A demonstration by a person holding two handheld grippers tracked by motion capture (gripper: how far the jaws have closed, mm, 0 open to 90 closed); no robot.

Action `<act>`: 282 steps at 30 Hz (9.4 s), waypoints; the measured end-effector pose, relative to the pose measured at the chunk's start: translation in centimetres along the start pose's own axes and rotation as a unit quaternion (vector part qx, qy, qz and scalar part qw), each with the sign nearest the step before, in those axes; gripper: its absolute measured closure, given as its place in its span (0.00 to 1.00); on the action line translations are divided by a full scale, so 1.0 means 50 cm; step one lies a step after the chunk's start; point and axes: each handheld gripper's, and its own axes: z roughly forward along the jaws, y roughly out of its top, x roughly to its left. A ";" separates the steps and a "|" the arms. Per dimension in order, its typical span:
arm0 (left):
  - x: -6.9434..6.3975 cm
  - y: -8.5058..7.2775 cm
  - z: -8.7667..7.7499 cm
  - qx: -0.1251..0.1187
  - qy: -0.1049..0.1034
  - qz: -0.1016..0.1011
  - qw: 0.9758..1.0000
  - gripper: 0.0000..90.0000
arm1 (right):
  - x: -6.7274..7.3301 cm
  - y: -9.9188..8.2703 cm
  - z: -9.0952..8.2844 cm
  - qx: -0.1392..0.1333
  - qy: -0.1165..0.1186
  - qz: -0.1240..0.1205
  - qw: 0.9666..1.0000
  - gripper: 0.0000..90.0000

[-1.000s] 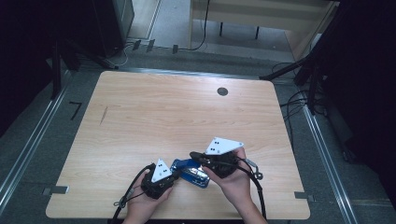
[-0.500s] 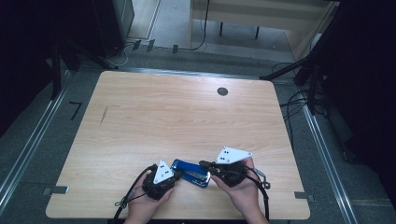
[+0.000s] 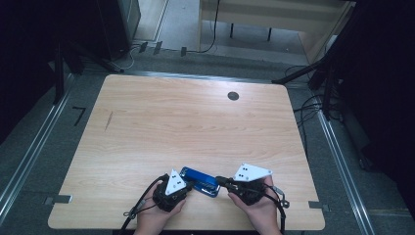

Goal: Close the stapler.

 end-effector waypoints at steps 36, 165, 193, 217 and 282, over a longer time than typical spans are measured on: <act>0.022 -0.014 -0.025 -0.025 -0.018 -0.023 0.999 1.00 | 0.030 -0.027 0.005 -0.037 -0.024 0.067 0.997 1.00; 0.290 -0.163 -0.242 -0.060 0.155 -0.182 0.969 0.15 | 0.001 -0.070 0.086 0.031 -0.024 0.078 0.996 1.00; 0.290 -0.163 -0.241 -0.060 0.157 -0.184 0.968 0.15 | -0.025 -0.074 0.012 -0.001 -0.040 0.090 0.995 0.78; 0.291 -0.163 -0.242 -0.062 0.156 -0.185 0.968 0.15 | -0.058 -0.082 -0.043 -0.057 -0.090 0.113 0.988 0.39; 0.289 -0.163 -0.242 -0.060 0.164 -0.183 0.967 0.15 | -0.207 -0.230 -0.238 -0.078 -0.197 0.181 0.960 0.00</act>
